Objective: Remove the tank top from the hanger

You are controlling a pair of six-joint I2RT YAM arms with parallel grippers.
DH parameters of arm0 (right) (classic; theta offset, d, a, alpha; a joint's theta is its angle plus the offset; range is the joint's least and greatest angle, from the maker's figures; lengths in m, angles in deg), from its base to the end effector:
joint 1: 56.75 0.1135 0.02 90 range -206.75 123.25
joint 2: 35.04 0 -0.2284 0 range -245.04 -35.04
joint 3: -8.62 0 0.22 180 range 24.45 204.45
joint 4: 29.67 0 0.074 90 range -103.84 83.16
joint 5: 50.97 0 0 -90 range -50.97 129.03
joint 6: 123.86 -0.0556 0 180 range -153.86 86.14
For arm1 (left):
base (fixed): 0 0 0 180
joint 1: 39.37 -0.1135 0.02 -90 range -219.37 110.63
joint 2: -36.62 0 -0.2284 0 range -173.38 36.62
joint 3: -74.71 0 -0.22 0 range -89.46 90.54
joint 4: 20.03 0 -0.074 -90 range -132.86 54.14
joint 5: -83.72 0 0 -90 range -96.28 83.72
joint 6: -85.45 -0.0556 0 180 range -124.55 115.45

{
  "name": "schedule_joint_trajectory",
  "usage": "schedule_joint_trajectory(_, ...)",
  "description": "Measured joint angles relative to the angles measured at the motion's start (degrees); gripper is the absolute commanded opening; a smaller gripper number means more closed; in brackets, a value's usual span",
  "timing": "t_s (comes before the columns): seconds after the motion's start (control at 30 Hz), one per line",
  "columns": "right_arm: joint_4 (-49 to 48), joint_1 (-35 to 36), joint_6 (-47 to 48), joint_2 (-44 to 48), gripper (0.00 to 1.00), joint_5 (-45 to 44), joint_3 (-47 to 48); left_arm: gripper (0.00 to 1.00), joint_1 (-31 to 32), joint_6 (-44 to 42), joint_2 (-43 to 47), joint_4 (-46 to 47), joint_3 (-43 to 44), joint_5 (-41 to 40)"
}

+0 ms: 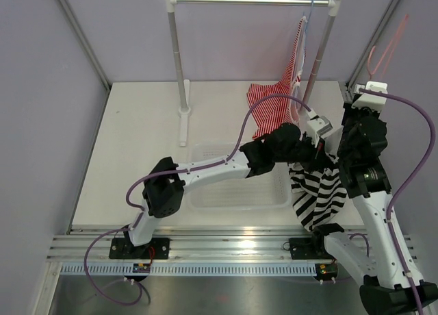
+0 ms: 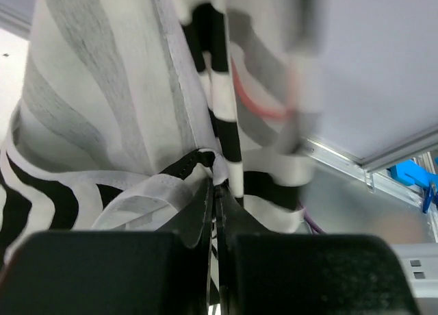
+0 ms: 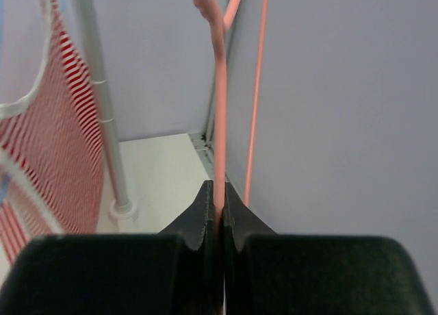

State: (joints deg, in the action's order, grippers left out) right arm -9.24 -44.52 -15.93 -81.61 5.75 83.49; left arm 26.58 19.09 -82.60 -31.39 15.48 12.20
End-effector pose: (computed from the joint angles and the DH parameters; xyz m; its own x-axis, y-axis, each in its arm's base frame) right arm 0.1785 0.0075 0.4002 0.0183 -0.2594 -0.9656 0.3781 0.8958 -0.2335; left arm 0.1780 -0.4421 0.2972 -0.4619 0.1019 -0.8810 0.8822 0.1552 -0.4446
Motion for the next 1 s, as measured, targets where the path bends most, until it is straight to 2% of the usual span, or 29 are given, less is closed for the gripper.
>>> schedule_joint_trajectory(0.1,-2.3,-3.9,-0.5,-2.1,0.00,0.3,0.2,0.00,0.5,0.0,0.0,2.2,0.0,0.5)
schedule_joint_trajectory(0.33,-5.4,-8.2,-0.8,-5.8,0.00,3.0,3.0,0.00,2.5,-0.3,-1.5,6.8,-0.7,-0.5)
schedule_joint_trajectory(0.53,-13.0,-12.7,-0.4,-12.7,0.00,5.6,8.0,0.00,5.2,0.0,-6.4,5.2,-2.5,-2.0)
schedule_joint_trajectory(0.67,-10.4,-14.0,-1.2,-12.9,0.00,10.0,8.4,0.00,5.7,0.2,-9.3,0.8,-3.3,-5.2)
schedule_joint_trajectory(0.73,-6.1,-14.1,-2.8,-12.5,0.00,12.5,10.4,0.00,5.5,0.2,-10.5,-2.2,-1.8,-6.6)
schedule_joint_trajectory(0.83,3.1,-14.1,-5.9,-12.4,0.00,14.8,17.5,0.17,5.2,0.0,-11.2,-6.7,1.6,-8.3)
schedule_joint_trajectory(0.87,7.0,-14.1,-7.3,-12.4,0.00,15.5,20.9,0.30,5.1,0.0,-11.1,-7.6,2.9,-8.6)
schedule_joint_trajectory(0.97,16.6,-14.1,-11.3,-11.8,0.00,18.7,31.3,0.43,4.7,0.1,-10.4,-8.5,5.5,-10.0)
schedule_joint_trajectory(1.0,20.0,-14.1,-13.0,-11.4,0.00,20.2,35.0,0.69,4.6,0.1,-9.8,-9.1,5.7,-10.4)
